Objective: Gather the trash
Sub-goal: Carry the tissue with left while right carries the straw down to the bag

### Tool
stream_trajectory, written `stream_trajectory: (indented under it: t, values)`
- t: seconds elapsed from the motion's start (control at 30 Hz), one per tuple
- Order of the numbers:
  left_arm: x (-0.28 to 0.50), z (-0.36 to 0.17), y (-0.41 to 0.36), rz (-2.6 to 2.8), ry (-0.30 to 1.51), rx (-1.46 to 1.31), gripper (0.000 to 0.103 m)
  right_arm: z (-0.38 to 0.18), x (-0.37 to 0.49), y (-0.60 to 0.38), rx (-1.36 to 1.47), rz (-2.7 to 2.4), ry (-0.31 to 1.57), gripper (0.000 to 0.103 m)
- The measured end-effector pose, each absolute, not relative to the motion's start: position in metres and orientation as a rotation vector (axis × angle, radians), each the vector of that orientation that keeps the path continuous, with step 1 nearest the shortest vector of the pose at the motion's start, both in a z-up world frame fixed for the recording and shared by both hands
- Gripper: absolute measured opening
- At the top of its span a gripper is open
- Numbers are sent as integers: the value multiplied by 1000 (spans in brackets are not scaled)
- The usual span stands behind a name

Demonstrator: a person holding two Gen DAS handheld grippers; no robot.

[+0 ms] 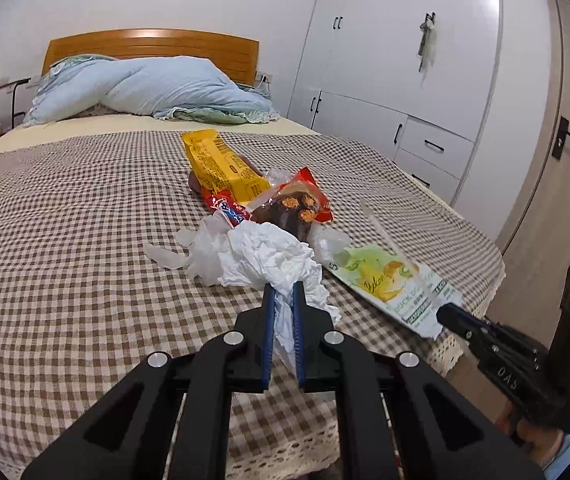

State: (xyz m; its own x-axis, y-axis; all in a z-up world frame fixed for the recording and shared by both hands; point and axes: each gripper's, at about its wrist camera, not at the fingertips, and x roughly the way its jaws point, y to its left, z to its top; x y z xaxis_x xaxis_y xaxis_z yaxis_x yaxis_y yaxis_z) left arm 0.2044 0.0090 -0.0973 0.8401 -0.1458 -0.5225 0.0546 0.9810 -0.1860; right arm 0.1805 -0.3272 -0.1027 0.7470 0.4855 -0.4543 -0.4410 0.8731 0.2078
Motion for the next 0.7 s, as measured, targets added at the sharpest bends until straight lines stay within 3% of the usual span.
stream_trajectory:
  t: [0.7]
  values:
    - [141,-90,24,-122,498,-155,6,-95,145,-331,36,525,541,6]
